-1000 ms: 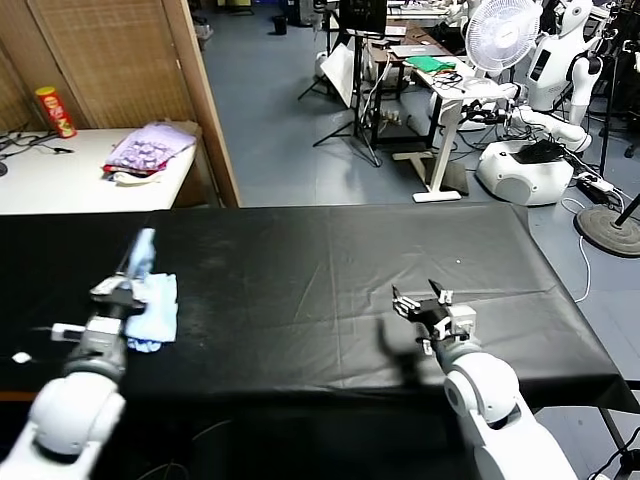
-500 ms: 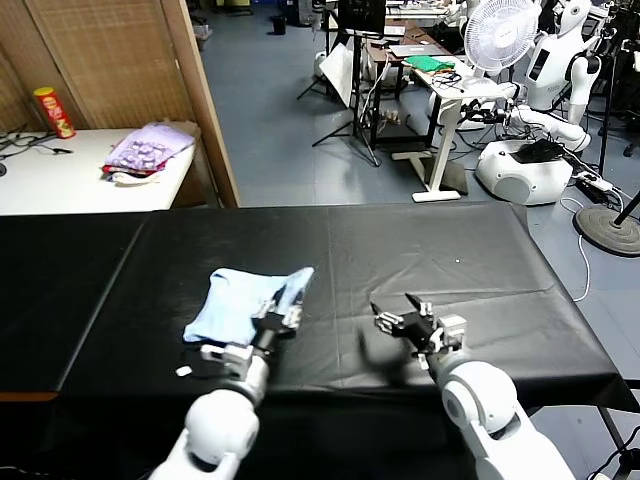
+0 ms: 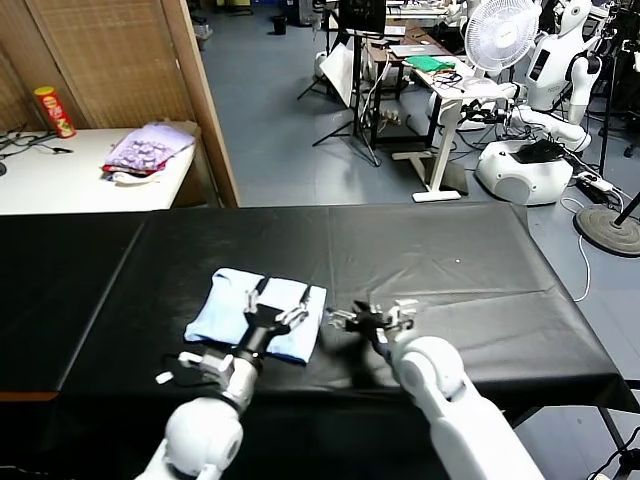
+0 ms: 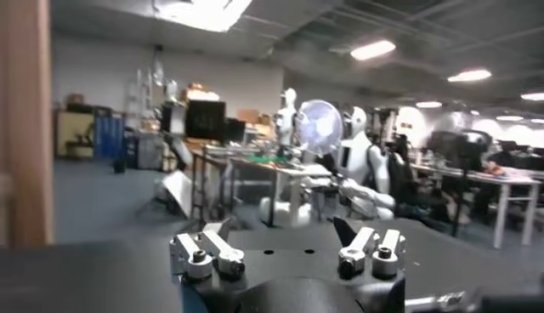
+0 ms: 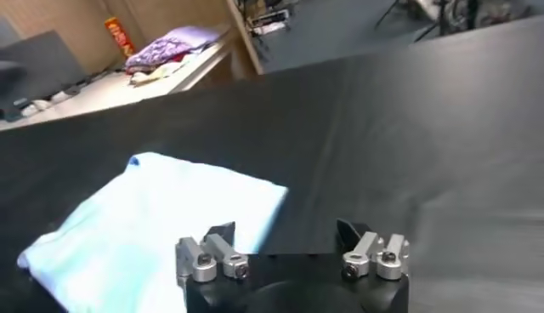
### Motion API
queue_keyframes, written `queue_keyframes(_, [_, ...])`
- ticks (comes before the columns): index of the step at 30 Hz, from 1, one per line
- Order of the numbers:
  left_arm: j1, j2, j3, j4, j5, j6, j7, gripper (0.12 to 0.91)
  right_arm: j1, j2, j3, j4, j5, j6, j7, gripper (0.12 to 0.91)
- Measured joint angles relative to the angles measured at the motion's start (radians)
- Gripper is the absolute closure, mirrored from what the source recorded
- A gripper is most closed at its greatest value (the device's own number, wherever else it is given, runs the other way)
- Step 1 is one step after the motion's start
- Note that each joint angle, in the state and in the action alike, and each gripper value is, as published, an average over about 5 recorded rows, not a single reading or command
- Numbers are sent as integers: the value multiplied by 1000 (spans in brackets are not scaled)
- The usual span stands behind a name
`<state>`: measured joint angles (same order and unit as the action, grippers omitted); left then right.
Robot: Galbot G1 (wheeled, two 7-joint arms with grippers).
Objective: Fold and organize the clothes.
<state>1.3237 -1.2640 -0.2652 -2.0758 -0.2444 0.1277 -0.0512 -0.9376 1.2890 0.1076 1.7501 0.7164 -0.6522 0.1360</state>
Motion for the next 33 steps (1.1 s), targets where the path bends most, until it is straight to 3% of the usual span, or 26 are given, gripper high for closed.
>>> queue_keyframes(2, [17, 8, -20, -16, 4, -2, -4, 232, 26, 25, -17, -42, 1, 11, -3, 330])
queue_keyframes(8, [64, 10, -72, -45, 6, -13, -14, 232, 78, 74, -43, -144, -33, 60, -38, 647])
queue_keyframes(11, [82, 14, -95, -51, 2, -18, -20, 232, 99, 73, -58, -185, -120, 120, -90, 776])
queue_keyframes(15, [99, 18, -121, -46, -7, -15, -29, 232, 125, 56, -71, -239, -315, 242, -167, 897])
queue_keyframes(19, [119, 25, -146, -30, -44, 4, -22, 232, 130, 18, -62, -270, -524, 378, -248, 867])
queue_keyframes(23, [136, 38, -166, -14, -75, 6, -36, 232, 98, -46, -38, -240, -625, 462, -288, 639])
queue_keyframes(30, [163, 62, -181, -22, -102, 49, -94, 232, -46, -167, 43, -85, -606, 481, -215, 287])
queue_keyframes(33, [189, 76, -198, -43, -109, 52, -114, 232, -145, -208, 98, 17, -555, 469, -162, 236])
